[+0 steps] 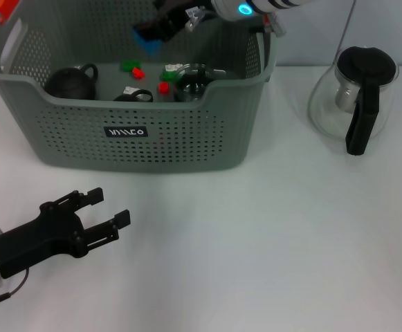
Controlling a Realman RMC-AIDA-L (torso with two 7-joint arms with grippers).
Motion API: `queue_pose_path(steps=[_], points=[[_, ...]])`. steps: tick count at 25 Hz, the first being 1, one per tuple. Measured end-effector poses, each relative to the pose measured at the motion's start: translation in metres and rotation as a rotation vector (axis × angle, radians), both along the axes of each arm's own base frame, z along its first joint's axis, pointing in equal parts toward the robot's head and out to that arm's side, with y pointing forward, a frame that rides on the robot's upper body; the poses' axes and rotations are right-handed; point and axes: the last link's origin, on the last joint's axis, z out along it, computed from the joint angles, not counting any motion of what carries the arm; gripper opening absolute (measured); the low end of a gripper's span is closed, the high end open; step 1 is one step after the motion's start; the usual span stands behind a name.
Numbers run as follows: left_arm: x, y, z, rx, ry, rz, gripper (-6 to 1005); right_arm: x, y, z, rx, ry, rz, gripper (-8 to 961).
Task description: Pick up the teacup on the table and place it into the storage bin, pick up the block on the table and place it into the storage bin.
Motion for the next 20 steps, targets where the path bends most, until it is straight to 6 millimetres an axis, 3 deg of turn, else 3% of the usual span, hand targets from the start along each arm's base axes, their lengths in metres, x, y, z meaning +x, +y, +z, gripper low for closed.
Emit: queue_pose_path(steps=[4, 9, 12, 16, 20], points=[[0.0, -0.002, -0.001, -0.001, -0.003, 0.002, 792, -0.005, -0.004, 0.014, 0.014, 0.051, 0.036, 552], [-0.001, -0.003, 0.0, 0.006, -0.012, 0.007, 792, -0.003, -0.024, 0.062, 0.047, 0.334, 0.1, 656], [-0.001, -0.003, 0.0, 0.007, -0.014, 0.009, 792, 0.026, -0.056, 0.09, 0.026, 0.585, 0.194, 719], [0.001, -0.004, 0.001, 0.002, -0.021, -0.011, 792, 0.076, -0.104, 0.109, -0.036, 0.844, 0.321, 777], [0.011, -0.018, 0.012, -0.025, -0.035, -0.157, 791, 0.13, -0.146, 0.113, -0.069, 0.875, 0.358, 774]])
